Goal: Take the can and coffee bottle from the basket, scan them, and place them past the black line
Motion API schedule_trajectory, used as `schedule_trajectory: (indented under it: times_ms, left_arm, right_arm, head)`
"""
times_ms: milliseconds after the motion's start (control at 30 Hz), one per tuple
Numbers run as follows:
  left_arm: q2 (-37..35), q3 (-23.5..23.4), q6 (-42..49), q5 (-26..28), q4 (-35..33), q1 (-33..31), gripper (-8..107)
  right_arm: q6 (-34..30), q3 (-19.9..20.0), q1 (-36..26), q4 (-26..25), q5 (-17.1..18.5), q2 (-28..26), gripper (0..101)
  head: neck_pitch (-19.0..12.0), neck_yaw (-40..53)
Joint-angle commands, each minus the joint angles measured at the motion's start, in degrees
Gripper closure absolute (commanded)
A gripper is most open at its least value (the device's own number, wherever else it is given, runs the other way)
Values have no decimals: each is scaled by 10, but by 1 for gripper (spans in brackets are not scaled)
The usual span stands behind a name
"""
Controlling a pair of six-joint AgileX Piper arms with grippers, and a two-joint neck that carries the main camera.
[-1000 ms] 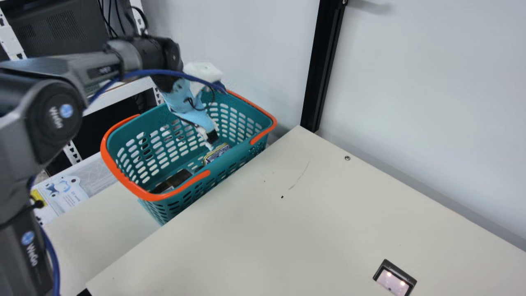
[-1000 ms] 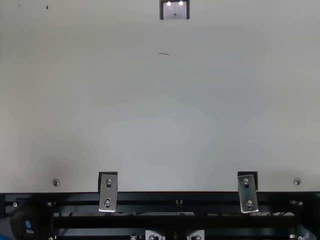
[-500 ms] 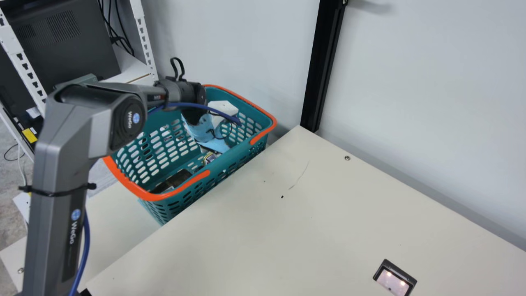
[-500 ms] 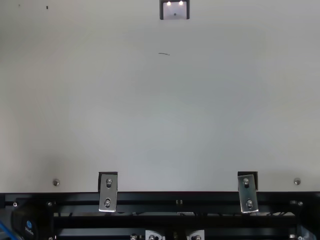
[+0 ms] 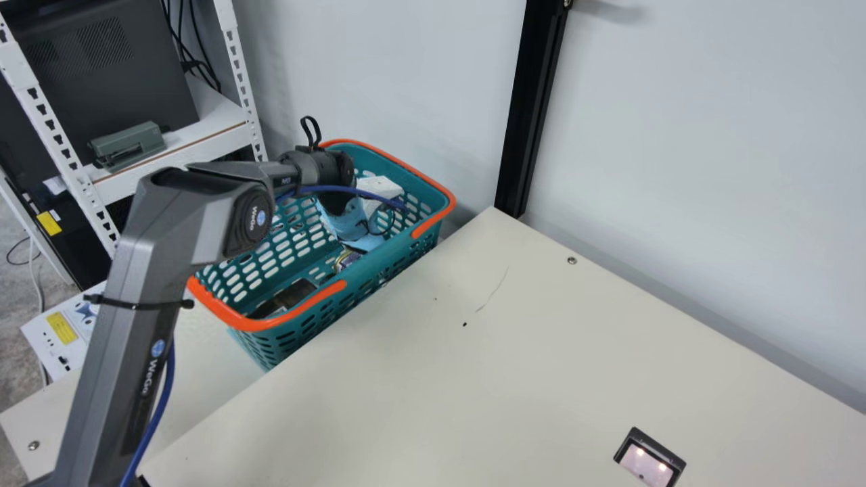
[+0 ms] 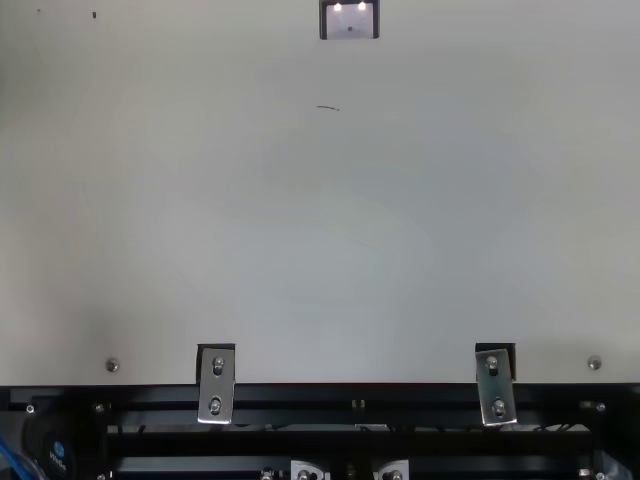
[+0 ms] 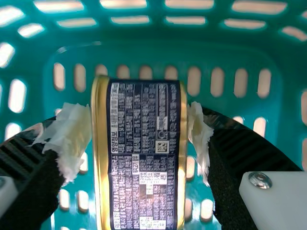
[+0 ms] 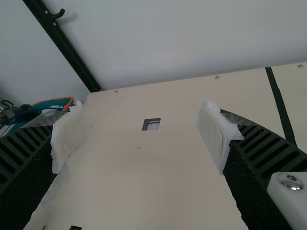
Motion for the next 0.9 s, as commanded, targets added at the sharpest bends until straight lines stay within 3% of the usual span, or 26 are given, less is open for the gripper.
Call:
schedule_trajectory:
  times_ms: [0,133,233,567,867]
  left_arm:
    - [6,-11,-6,2,-4,0,89]
    - [1,-17,-12,1,-25,1,89]
    - [-29,5,-1,-17,-57,4,89]
    - [-221,181,92,-88,-197,28,89]
    - [-434,335,164,-53,-375,60,89]
  right_arm:
    - [0,0,0,0,0,0,0]
    - [0,0,0,0,0,0,0]
    - [0,0,0,0,0,0,0]
    - [0,0,0,0,0,0,0]
    - [0,0,0,0,0,0,0]
  head:
    - [-15,8]
    - [-15,8]
    - [-15,8]
    - [-15,8]
    - [-15,8]
